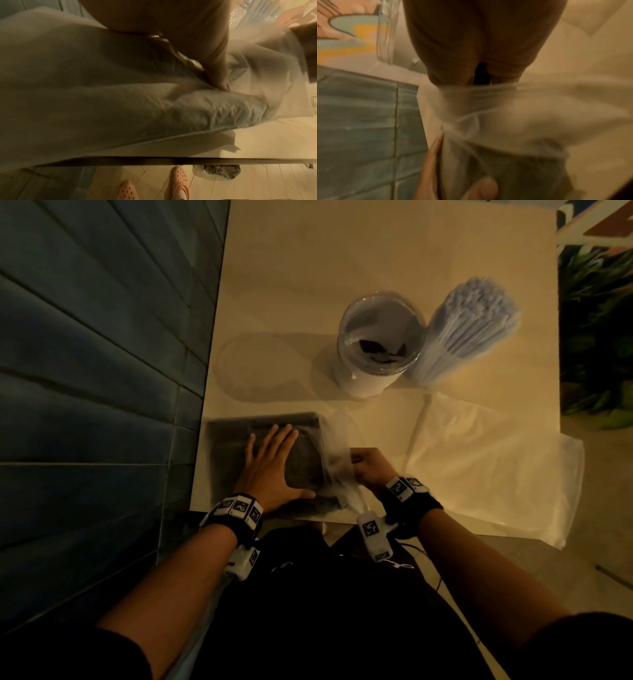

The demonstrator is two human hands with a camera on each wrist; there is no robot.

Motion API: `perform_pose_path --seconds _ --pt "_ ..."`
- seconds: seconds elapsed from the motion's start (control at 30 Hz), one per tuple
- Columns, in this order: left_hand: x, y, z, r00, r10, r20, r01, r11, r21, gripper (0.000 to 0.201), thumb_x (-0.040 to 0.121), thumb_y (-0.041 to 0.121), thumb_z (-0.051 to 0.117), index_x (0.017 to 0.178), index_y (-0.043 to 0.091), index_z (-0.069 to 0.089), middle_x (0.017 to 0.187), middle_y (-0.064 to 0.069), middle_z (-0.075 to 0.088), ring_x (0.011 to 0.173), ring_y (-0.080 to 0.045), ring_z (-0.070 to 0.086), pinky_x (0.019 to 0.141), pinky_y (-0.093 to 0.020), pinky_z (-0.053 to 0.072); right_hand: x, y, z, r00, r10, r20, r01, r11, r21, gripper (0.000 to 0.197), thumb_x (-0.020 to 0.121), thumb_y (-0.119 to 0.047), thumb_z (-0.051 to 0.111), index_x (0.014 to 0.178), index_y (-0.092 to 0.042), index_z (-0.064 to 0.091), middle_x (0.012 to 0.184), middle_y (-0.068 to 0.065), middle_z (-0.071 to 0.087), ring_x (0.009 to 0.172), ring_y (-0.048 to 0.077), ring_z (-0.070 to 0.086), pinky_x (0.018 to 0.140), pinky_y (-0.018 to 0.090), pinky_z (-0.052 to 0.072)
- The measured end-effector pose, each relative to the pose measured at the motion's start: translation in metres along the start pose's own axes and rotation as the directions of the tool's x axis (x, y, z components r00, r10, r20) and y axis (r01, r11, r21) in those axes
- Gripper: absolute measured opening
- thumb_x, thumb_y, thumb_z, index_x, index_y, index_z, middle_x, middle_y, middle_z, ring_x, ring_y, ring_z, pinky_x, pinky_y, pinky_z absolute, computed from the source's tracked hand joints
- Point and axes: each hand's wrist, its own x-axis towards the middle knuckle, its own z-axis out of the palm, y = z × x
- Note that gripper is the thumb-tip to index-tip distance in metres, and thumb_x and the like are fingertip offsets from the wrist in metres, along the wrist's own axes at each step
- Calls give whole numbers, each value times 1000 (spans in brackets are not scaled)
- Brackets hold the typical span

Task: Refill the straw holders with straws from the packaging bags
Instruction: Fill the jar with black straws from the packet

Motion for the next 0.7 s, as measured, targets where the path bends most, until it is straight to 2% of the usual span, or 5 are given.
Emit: perform_pose_path --seconds 0.13,0.23,0.4,0.53,0.7 --pt "0 -1 1 1000 3 -11 -3 1000 1 129 56 87 59 156 29 1 164 11 -4 150 -12 -10 119 -54 -9 -7 9 -30 998 47 -37 -39 981 190 12 80 -6 77 92 -4 75 90 19 71 83 34 68 74 38 61" --pt "0 0 2 1000 6 -22 -6 1000 -1 129 56 88 59 156 29 1 164 11 -4 150 -11 -11 119 -54 -9 -16 14 -44 999 21 -50 -1 927 375 26 84 -1 72 109 2 66 100 18 70 83 26 71 69 29 60" --pt "1 -1 4 1000 2 -30 -2 1000 16 129 56 90 57 156 29 0 164 11 -3 151 -12 -8 119 -54 -8 -31 29 -49 919 234 -316 -34 848 528 31 80 -23 81 103 -10 63 103 19 65 86 39 71 81 49 60" --pt "1 0 6 999 1 -50 0 1000 29 129 55 91 56 156 28 5 164 9 2 151 -13 -4 120 -53 -7 -46 41 -30 955 267 -130 -168 848 503 53 79 -34 77 108 8 63 88 19 64 68 30 66 63 36 59" --pt "1 0 5 1000 2 -20 0 998 64 131 56 92 53 156 26 1 164 7 -1 151 -15 -7 119 -56 -7 -26 25 9 978 184 -103 -117 880 461 42 84 -35 76 108 -1 69 100 16 71 78 33 68 71 41 59"
